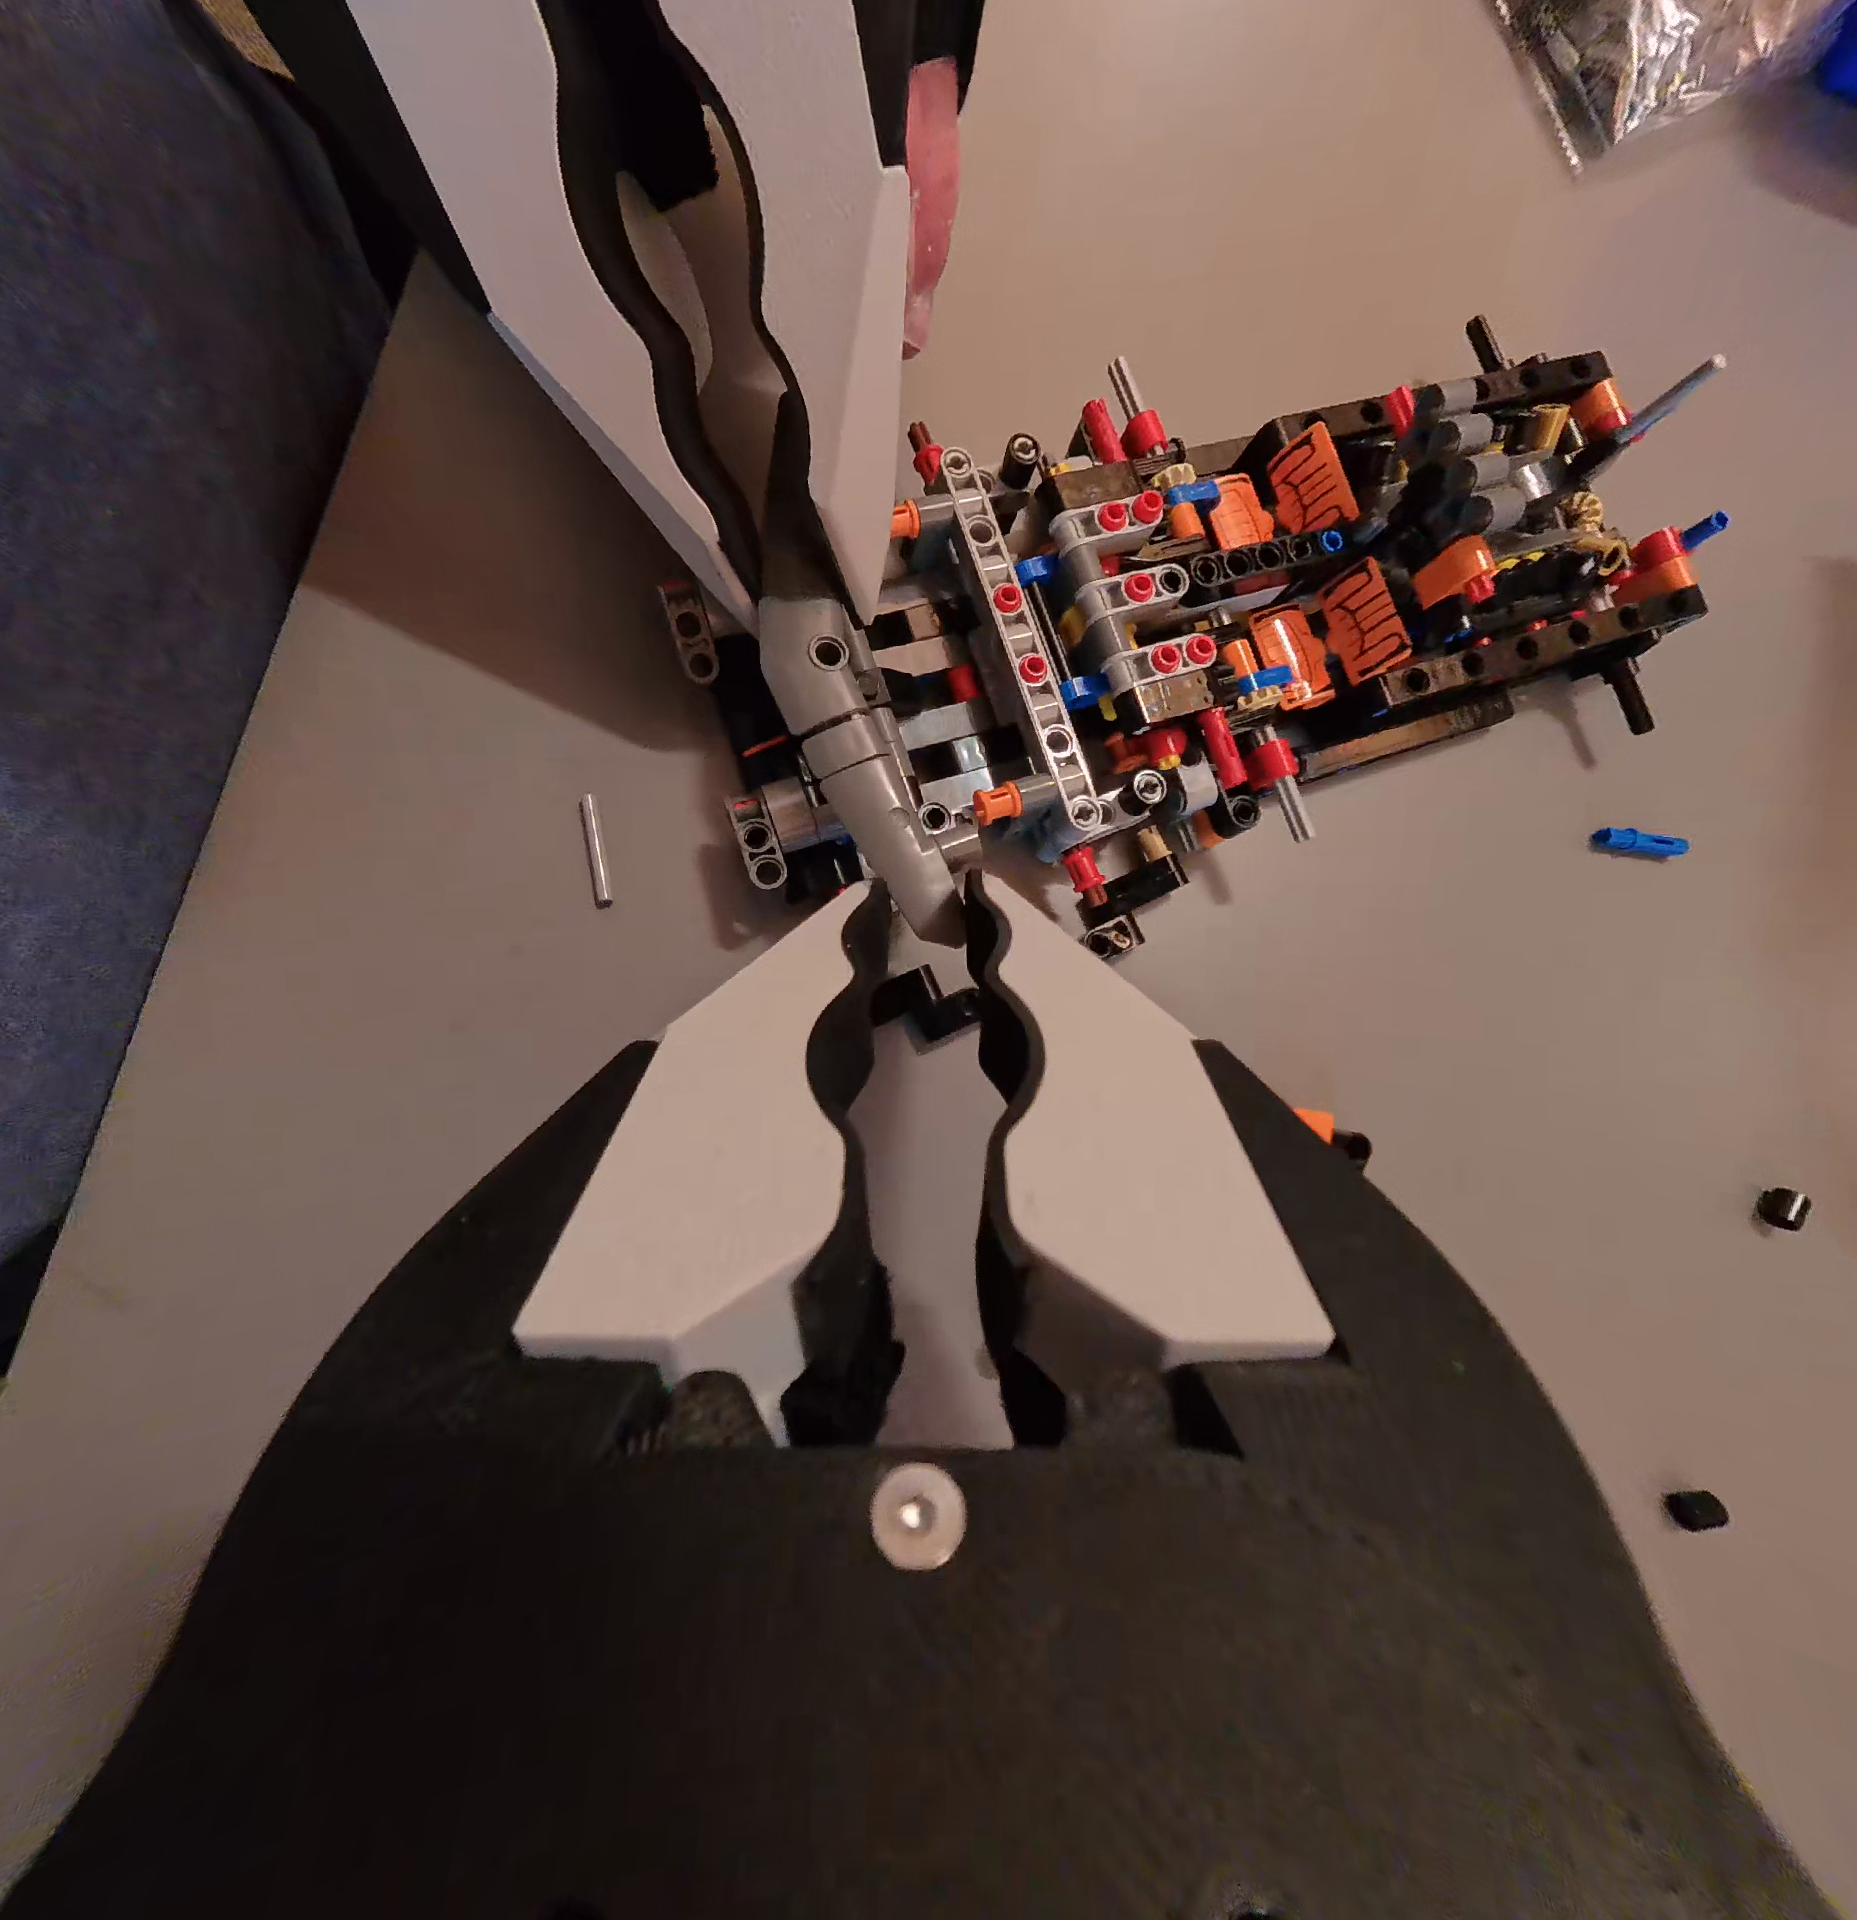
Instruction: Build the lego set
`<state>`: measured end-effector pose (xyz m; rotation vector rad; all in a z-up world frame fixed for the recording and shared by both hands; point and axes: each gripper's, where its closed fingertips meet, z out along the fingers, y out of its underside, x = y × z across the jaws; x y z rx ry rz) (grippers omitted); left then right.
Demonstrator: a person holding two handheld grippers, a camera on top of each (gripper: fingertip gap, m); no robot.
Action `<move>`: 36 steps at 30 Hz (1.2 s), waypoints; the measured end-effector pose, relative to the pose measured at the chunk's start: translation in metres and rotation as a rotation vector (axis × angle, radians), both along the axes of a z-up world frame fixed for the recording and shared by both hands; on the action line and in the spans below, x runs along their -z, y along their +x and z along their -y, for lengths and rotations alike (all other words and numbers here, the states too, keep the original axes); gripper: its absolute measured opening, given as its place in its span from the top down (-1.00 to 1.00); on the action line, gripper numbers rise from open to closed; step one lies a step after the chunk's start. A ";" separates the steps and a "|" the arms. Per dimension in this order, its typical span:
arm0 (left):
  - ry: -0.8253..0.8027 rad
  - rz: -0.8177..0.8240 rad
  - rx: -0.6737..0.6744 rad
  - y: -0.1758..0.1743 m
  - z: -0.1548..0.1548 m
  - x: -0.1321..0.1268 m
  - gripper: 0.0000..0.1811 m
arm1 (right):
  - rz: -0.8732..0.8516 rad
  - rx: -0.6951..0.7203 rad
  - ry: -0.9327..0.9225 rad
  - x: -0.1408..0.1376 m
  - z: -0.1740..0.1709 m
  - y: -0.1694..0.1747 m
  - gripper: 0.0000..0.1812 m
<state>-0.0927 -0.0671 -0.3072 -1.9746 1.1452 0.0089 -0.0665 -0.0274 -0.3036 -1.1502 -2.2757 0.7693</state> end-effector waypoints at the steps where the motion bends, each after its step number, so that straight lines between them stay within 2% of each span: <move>1: 0.000 0.000 -0.001 0.000 0.000 0.000 0.87 | -0.005 -0.005 0.004 0.000 0.000 0.000 0.88; 36: -0.040 0.045 -0.027 -0.005 0.000 0.001 0.87 | -0.036 -0.057 0.040 -0.001 0.006 -0.005 0.91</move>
